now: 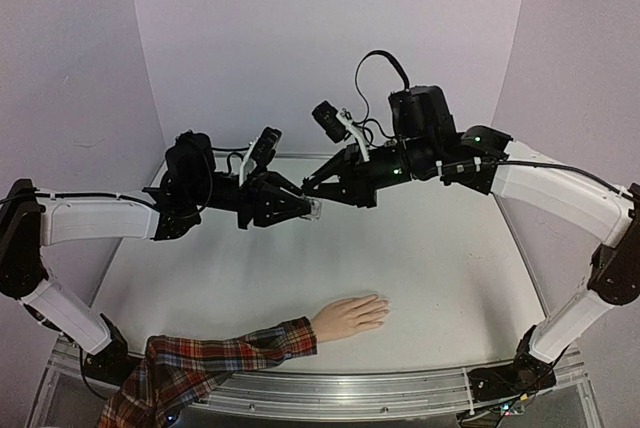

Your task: Paint the nails

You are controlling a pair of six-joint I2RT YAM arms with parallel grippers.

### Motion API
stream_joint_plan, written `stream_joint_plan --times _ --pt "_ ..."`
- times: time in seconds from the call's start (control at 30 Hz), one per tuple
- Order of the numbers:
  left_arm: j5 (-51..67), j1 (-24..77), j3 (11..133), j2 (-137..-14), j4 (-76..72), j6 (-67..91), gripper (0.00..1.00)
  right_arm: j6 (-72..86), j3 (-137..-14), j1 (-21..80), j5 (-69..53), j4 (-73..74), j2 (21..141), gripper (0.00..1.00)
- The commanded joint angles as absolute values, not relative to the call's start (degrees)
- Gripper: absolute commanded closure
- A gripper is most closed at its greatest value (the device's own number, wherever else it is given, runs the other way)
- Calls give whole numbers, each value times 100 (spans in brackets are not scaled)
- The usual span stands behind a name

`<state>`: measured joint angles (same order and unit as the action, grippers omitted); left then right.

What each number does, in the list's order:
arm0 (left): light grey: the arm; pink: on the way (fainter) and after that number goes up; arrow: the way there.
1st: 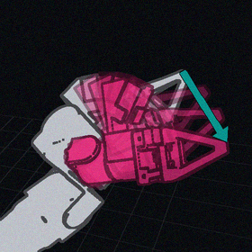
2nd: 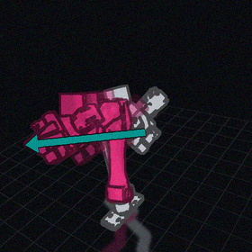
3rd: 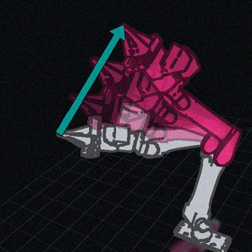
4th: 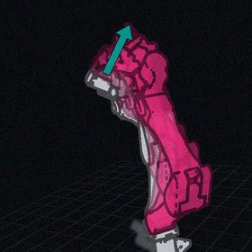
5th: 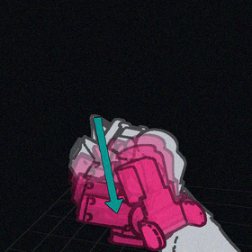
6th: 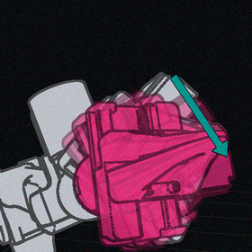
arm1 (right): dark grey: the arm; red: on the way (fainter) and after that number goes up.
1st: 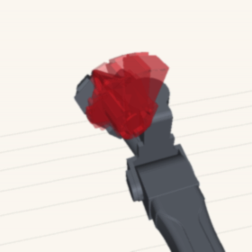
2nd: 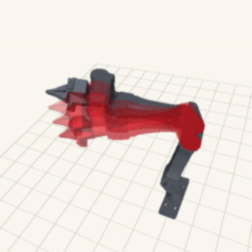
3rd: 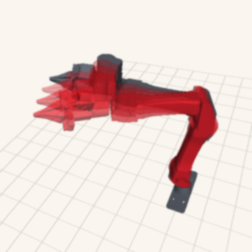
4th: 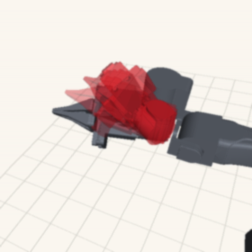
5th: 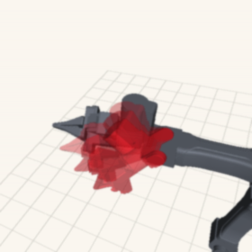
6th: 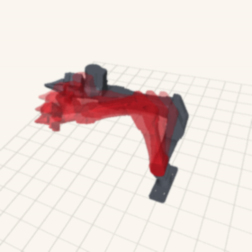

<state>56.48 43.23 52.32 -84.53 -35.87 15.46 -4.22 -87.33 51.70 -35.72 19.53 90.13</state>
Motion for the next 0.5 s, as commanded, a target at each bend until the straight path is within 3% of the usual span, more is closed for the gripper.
stream_joint_plan --times 0.0,0.07,0.1,0.17,0.23,0.33,0.47 --pt "6812 4201 5826 -8387 -3731 1351 100 -1137 -8492 5028 -4989 2124 8974 100" --pt "5803 4209 5832 -8282 -3205 808 100 -950 -8380 4957 -4352 2007 8873 98" --pt "5210 4210 5808 -8235 -3059 667 100 -828 -8299 4943 -3955 1894 8802 92" --pt "3936 4267 5754 -8159 -2876 358 100 -476 -8181 4944 -2838 1686 8680 65" --pt "2701 4391 5741 -8144 -2728 103 100 -26 -8186 4945 -1742 1562 8617 49" --pt "1232 4624 5720 -8229 -2735 -334 100 880 -8322 4969 -327 1527 8680 40" --pt "-221 5019 5745 -8508 -2970 -748 100 1733 -8661 5190 675 1532 8935 38"
